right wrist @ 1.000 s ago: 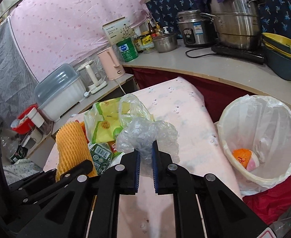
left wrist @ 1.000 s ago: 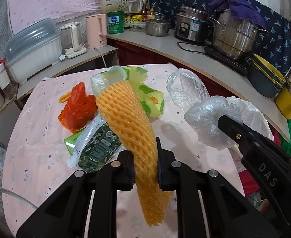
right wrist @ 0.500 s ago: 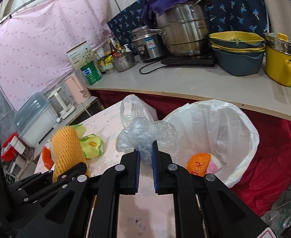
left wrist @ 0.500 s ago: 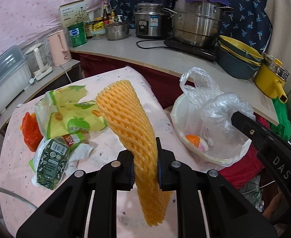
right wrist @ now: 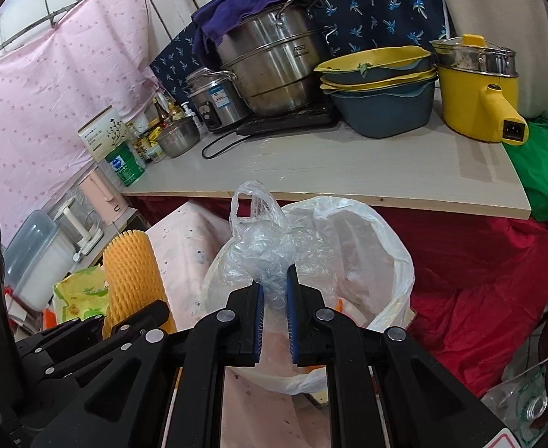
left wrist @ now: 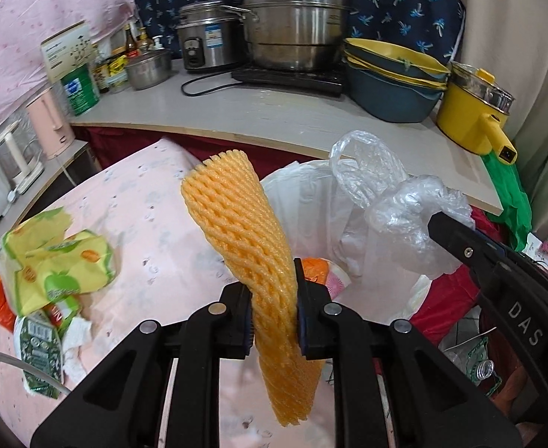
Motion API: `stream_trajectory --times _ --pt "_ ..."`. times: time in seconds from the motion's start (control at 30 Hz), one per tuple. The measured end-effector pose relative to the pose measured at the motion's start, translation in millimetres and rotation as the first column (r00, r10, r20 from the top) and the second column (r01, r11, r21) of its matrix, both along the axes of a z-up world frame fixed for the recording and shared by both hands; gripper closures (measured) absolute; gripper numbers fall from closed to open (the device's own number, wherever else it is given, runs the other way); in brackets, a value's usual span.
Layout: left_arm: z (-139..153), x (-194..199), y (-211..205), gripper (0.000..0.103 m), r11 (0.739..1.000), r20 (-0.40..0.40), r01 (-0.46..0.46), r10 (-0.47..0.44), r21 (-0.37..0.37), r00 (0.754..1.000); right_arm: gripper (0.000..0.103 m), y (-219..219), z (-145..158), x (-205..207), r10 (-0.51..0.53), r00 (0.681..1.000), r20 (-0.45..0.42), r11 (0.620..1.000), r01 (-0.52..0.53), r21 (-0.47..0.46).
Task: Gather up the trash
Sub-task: 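Carry the net and wrap over the wastebasket and open both grippers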
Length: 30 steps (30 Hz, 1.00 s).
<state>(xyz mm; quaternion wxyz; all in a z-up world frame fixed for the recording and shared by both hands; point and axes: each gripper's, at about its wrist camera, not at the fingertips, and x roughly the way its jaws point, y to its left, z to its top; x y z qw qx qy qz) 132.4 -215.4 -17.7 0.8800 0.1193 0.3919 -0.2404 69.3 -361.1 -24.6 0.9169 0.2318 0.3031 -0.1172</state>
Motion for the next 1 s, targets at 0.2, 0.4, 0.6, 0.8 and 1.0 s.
stream_trajectory --times 0.2,0.4,0.6,0.8,1.0 --pt "-11 11 -24 0.086 0.999 -0.001 0.033 -0.033 0.021 0.999 0.092 -18 -9 10 -0.019 1.0 -0.008 1.0 0.019 0.01" --pt "-19 22 -36 0.086 0.999 -0.009 0.041 -0.041 0.032 0.999 0.091 -23 -15 20 -0.019 1.0 -0.016 1.0 0.019 0.017" --pt "-20 27 -39 0.07 0.998 -0.006 0.054 -0.054 0.023 0.999 0.083 -23 -14 25 -0.028 1.0 -0.007 1.0 0.028 0.012" --pt "-15 30 -37 0.051 0.999 0.018 0.042 -0.042 0.011 0.999 0.069 -22 -9 26 -0.043 0.999 0.008 0.999 0.043 0.001" --pt "-11 33 -27 0.051 1.0 0.014 0.019 -0.019 0.001 1.0 0.068 -19 -3 25 -0.045 0.999 0.013 0.999 0.045 -0.006"
